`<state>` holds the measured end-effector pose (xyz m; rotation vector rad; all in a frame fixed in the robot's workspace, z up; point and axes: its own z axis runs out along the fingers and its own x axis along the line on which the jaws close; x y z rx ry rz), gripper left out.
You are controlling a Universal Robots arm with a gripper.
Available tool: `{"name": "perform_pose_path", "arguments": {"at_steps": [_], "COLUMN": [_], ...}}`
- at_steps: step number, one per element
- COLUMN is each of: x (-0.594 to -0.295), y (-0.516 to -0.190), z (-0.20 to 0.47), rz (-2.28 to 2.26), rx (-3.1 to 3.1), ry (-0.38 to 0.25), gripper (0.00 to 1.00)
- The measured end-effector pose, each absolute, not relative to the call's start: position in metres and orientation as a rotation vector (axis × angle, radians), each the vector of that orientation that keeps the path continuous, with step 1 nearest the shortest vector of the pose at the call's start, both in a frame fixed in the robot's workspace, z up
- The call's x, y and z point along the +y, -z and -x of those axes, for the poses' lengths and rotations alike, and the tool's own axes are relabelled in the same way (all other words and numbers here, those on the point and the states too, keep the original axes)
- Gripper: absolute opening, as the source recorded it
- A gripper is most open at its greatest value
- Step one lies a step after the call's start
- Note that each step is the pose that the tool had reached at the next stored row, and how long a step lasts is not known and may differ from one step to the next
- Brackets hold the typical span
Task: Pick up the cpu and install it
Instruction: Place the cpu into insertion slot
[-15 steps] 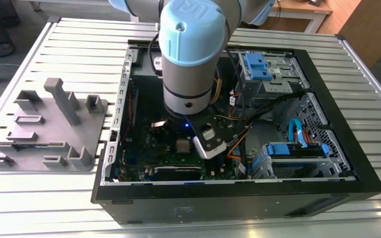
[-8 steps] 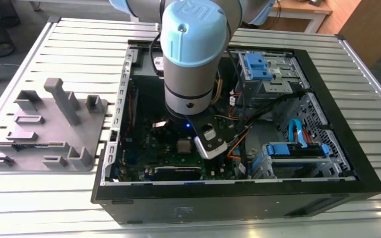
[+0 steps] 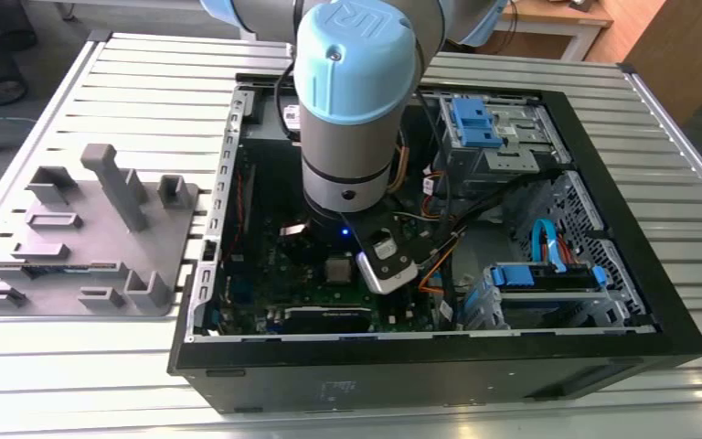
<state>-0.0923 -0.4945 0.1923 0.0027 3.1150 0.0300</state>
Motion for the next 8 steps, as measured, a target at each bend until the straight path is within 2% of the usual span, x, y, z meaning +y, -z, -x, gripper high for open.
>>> {"name": "perform_pose_path", "arguments": {"at_steps": [8], "x": [-0.4929], "y": [-0.19], "z": [0.0924], "rz": [-0.005], "rx": [3.115], "ry": [-0.03], "gripper": [0.47]}}
